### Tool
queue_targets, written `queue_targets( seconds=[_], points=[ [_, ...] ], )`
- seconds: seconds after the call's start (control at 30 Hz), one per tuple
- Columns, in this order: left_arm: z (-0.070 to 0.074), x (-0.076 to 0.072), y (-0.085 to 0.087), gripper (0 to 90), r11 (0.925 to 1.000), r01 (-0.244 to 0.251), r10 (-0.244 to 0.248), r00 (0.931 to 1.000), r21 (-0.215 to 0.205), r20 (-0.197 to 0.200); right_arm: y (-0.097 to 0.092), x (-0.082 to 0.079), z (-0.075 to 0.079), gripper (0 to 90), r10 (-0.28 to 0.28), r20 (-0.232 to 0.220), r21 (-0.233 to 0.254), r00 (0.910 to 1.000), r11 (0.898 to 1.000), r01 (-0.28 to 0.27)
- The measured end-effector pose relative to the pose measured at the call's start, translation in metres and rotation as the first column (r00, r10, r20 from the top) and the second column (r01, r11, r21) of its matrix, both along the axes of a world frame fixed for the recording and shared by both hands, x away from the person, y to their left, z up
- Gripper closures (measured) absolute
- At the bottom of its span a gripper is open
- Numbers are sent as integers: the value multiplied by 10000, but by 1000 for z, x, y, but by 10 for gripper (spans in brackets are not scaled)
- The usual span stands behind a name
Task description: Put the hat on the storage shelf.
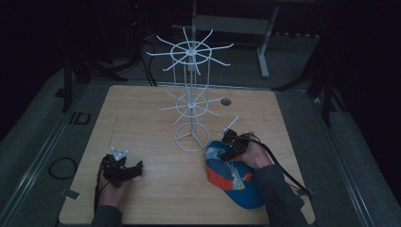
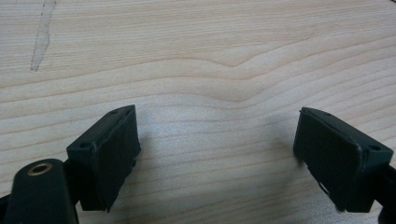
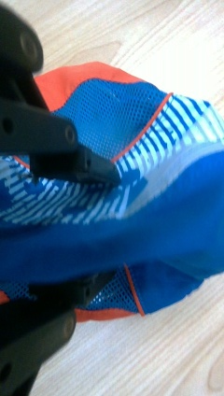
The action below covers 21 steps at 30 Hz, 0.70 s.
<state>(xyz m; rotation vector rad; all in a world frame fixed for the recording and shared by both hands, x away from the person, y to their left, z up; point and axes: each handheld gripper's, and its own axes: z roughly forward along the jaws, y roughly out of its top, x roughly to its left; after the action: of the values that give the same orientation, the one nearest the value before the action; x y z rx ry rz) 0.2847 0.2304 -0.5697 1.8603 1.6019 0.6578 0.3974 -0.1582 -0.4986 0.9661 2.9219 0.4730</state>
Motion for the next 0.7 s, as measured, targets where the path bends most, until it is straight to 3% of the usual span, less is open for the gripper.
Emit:
queue_targets(
  seconds=[0.13, 0.27, 0.7],
  points=[
    [0, 0, 0, 147, 10000, 0, 0, 10000, 4, -1, 0, 1, -1, 692, 260, -217, 49, 9994, 9997, -259],
    [0, 0, 0, 147, 10000, -2, 2, 10000, 1, 0, -1, -2, 1, 848, 445, -144, 245, 9989, 9987, -442],
    [0, 0, 0, 147, 10000, 0, 0, 10000, 3, -1, -10, -11, 20, 876, 381, 384, 739, 9985, 9964, -409]
  ],
)
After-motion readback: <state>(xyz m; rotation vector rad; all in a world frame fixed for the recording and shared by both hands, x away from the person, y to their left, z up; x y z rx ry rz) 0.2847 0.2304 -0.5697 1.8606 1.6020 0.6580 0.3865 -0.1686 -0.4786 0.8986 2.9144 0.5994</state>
